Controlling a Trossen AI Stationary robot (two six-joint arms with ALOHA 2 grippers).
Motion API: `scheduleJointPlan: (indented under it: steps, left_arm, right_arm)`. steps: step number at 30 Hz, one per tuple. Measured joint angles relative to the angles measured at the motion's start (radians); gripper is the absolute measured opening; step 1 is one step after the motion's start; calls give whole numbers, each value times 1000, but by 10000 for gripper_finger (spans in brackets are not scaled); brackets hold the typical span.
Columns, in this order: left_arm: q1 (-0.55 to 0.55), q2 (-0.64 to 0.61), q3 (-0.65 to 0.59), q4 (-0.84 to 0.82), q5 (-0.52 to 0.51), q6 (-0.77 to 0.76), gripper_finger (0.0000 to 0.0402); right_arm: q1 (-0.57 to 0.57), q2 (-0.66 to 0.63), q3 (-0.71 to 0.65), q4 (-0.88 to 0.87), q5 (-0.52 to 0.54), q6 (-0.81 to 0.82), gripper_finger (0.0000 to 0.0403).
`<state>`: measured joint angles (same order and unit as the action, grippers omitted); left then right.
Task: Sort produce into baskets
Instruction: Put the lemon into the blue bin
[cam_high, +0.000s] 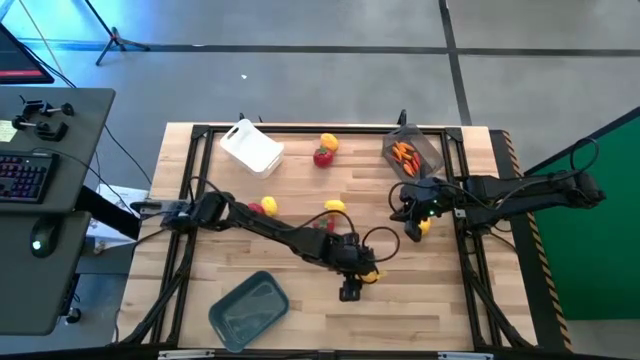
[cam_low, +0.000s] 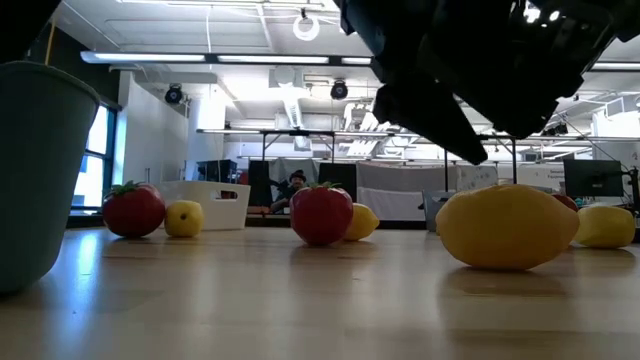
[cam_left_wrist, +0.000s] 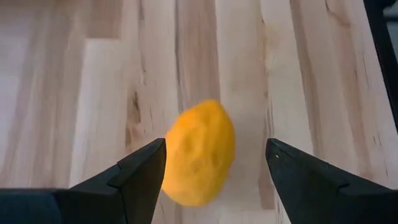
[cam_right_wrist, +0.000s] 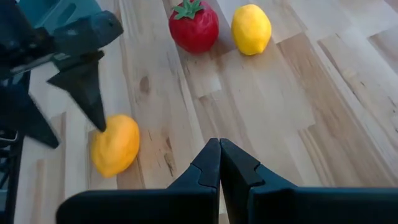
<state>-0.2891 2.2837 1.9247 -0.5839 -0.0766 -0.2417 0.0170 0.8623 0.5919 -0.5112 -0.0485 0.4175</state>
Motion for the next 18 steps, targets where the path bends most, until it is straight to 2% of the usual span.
scheduleJointPlan:
  steps: [18]
  left_arm:
    - [28,-1,0,-56,36,9,265]
  right_arm:
    - [0,0,0,-2,-14,-34,0]
